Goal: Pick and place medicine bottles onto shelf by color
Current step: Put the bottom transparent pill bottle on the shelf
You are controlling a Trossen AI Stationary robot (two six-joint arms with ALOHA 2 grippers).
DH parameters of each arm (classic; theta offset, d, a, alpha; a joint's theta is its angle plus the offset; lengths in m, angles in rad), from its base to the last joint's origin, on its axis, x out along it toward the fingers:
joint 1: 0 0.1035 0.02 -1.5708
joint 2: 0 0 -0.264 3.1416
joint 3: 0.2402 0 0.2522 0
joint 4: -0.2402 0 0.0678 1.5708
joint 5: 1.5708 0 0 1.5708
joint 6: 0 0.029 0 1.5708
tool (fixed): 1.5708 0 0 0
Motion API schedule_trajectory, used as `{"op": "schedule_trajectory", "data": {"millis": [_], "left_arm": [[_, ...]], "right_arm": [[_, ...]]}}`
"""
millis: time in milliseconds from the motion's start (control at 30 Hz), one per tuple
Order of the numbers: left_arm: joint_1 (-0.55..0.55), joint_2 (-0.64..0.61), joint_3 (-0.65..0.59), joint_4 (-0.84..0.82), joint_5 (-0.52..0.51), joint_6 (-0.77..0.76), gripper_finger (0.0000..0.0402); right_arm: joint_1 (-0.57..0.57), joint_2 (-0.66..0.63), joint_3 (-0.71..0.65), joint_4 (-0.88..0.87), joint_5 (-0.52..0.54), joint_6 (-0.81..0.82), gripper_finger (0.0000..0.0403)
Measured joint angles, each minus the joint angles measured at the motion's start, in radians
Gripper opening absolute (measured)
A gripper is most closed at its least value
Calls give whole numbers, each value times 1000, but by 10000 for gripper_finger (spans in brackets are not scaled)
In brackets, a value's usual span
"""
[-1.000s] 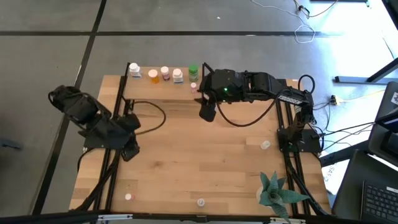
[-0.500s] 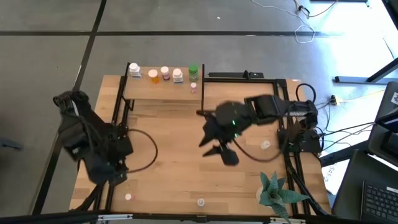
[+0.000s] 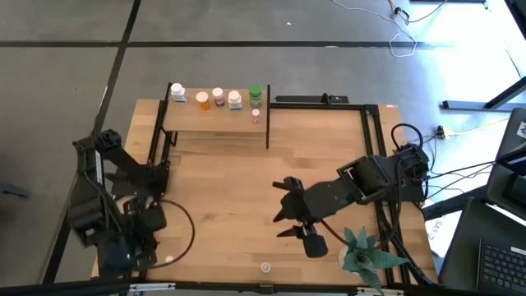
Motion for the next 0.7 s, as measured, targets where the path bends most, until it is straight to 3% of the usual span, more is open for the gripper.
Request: {"op": "schedule_trajectory", "data": {"millis": [400, 700], "left_arm": [[-47, 67, 0, 16, 4, -58, 208], [-47, 67, 0, 14, -41, -86, 208]], "right_arm": [[48, 0, 0, -64, 44, 102, 175], [23, 24, 0, -115, -20, 122, 175]]}}
